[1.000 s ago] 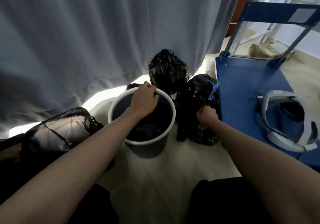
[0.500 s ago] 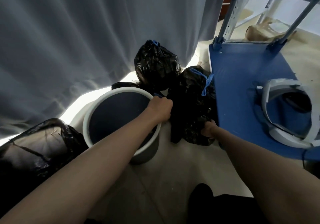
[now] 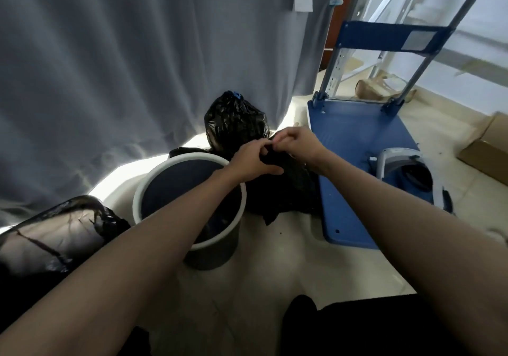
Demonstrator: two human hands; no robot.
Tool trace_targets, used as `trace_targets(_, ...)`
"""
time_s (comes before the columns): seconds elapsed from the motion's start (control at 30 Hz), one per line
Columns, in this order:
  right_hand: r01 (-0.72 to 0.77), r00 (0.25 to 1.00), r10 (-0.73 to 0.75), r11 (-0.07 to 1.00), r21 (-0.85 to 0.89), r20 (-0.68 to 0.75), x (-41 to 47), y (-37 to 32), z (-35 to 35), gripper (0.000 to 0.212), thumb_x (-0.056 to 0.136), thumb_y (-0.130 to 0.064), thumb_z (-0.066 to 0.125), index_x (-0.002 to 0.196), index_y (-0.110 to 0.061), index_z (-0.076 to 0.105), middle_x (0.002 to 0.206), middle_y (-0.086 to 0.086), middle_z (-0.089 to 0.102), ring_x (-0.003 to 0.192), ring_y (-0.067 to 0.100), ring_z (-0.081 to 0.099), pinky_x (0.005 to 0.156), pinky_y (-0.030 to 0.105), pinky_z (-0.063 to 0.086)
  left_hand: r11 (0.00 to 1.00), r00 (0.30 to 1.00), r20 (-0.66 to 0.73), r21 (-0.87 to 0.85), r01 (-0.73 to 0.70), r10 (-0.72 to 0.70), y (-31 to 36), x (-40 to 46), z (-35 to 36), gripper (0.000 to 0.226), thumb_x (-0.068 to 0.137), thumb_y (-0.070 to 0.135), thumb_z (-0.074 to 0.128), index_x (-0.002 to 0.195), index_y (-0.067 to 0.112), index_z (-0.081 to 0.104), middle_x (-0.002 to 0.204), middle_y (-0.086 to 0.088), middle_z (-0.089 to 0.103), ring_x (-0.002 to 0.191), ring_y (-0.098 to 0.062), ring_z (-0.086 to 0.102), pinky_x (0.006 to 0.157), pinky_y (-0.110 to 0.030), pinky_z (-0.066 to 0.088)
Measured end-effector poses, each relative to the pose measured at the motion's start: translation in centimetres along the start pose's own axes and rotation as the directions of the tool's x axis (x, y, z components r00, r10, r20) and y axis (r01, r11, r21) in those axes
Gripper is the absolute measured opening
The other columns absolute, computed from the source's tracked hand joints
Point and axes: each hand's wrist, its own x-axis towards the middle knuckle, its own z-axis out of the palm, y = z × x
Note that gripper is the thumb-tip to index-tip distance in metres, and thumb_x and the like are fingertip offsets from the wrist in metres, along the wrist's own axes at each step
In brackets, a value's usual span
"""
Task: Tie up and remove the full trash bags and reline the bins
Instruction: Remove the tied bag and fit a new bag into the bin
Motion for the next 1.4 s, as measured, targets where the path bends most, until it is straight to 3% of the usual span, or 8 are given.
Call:
trace_targets(0.1,0.139,0.990,-0.138,0.990,0.030,-0.024,-0.3,-4.5,-0.5,0.011,0.082,-0.003,0.071,0.087,-0.013,0.071,0.068,-0.008,0.066,0.062,-0.003,0.057,0.067,0.012,0.045,0.976,0.975,-0.218,-0.216,-0.002,-0.047,1.1,-0.8,-3.3,0.015,0.078,0.020,0.079,0.080,0.016,0.064,0.069,0.002,0.059,0.064,-0.013,0.055,0.068,-0.029,0.048)
trace_targets(0.27,0.204,0.935,-0.200,0.979,-0.018,-0.294,-0.3,-8.9,-0.1,0.016,0.094,-0.007,0.052,0.099,-0.012,0.067,0.089,0.002,0.067,0.071,0.008,0.058,0.073,0.025,0.047,0.882,0.928,-0.353,-0.467,-0.063,-0.120,3.0,-3.6,-10.1,0.025,0.092,0.006,0.061,0.072,0.018,0.052,0.071,-0.002,0.056,0.061,-0.013,0.054,0.054,-0.024,0.050)
trace_targets(0.47,0.053,0.997,-0.004,0.735,-0.676,0.074,-0.9,-7.5,2.6,0.045,0.090,-0.008,0.053,0.134,-0.015,0.055,0.131,0.013,0.061,0.123,0.033,0.055,0.103,0.032,0.042,0.797,0.856,-0.471,-0.591,-0.126,-0.214,1.1,-7.8,-15.2,0.020,0.098,0.007,0.051,0.081,0.016,0.048,0.077,-0.002,0.056,0.060,-0.010,0.054,0.054,-0.020,0.050)
trace_targets(0.7,0.088,0.956,0.191,0.533,-0.842,0.221,-1.1,-5.1,3.7,0.033,0.090,-0.015,0.059,0.122,-0.006,0.063,0.127,0.016,0.061,0.108,0.031,0.059,0.080,0.028,0.041,0.749,0.750,-0.467,-0.660,0.056,-0.468,-6.2,-10.5,-15.9,0.010,0.094,0.004,0.055,0.085,0.009,0.054,0.081,-0.012,0.060,0.062,-0.018,0.059,0.056,-0.023,0.056)
trace_targets(1.0,-0.034,0.967,-0.187,0.579,-0.815,-0.173,0.1,-7.0,5.5,0.025,0.090,-0.012,0.051,0.112,-0.011,0.061,0.116,0.017,0.061,0.115,0.038,0.054,0.106,0.047,0.030,0.945,0.770,-0.557,-0.095,0.314,-0.312,-7.9,-10.5,-15.4,0.033,0.088,0.002,0.051,0.116,0.013,0.065,0.114,-0.005,0.061,0.101,-0.019,0.055,0.086,-0.025,0.042)
trace_targets(1.13,0.026,0.931,-0.314,0.562,-0.827,-0.184,0.5,-8.6,7.0,0.025,0.088,-0.016,0.048,0.106,-0.018,0.065,0.114,0.013,0.061,0.112,0.035,0.054,0.102,0.046,0.030,0.933,0.933,0.012,-0.025,0.360,-0.360,-7.1,-10.6,-13.0,0.024,0.081,0.037,0.060,0.097,0.024,0.073,0.107,0.000,0.070,0.102,-0.016,0.063,0.093,-0.030,0.049)
trace_targets(1.23,0.141,0.930,-0.353,0.605,-0.783,-0.105,0.1,-10.1,8.5,0.022,0.086,-0.013,0.048,0.097,-0.019,0.066,0.103,0.007,0.066,0.102,0.032,0.059,0.097,0.044,0.032,0.890,0.808,0.378,0.241,0.386,-0.453,-6.2,-10.7,-11.2,0.033,0.088,0.041,0.064,0.119,0.030,0.065,0.125,0.004,0.062,0.114,-0.015,0.056,0.095,-0.032,0.047)
trace_targets(1.4,0.274,0.962,-0.224,0.774,-0.571,0.158,-0.2,-10.6,10.4,0.012,0.085,-0.014,0.060,0.079,-0.024,0.065,0.097,0.002,0.067,0.094,0.024,0.063,0.092,0.041,0.052,0.807,0.901,0.128,0.509,0.299,-0.414,-5.7,-9.9,-11.9,0.056,0.083,0.037,0.073,0.133,0.019,0.057,0.131,0.000,0.059,0.118,-0.020,0.055,0.097,-0.026,0.040)
